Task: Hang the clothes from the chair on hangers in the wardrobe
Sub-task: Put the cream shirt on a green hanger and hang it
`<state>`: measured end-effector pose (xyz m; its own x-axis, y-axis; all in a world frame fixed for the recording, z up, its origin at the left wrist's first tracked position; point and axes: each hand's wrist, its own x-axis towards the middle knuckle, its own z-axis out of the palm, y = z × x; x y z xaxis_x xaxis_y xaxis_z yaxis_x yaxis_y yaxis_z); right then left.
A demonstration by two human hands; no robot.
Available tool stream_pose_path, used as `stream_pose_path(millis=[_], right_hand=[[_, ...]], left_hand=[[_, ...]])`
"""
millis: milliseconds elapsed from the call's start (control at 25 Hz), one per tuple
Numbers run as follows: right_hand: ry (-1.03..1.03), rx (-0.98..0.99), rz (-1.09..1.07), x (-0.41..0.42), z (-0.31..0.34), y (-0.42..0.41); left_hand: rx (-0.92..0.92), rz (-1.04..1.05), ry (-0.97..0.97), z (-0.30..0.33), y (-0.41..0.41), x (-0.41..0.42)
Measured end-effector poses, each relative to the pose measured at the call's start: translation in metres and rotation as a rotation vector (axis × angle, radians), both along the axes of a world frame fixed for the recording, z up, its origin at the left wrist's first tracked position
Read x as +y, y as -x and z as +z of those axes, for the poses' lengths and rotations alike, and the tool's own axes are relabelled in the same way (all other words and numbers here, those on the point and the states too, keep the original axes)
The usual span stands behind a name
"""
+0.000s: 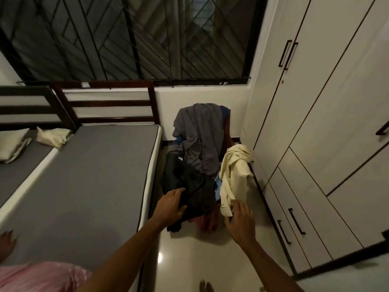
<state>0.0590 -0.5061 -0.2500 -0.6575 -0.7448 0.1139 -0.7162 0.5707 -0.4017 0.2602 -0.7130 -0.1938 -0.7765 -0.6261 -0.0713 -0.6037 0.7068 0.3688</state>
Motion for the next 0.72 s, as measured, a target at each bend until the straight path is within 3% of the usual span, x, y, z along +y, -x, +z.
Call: stream_pose_path(millis=[280, 720], right_hand=[[0.024, -0.05, -0.076, -0.084, -0.011, 0.067], [-0.013, -0.031, -0.277, -0.204, -0.039, 0.141]], left_hand=[[-0.024, 0.041, -0.115, -0.022, 0.06, -0.078], [-0.063, -0.128, -0.222, -0.056, 0.169, -0.234]])
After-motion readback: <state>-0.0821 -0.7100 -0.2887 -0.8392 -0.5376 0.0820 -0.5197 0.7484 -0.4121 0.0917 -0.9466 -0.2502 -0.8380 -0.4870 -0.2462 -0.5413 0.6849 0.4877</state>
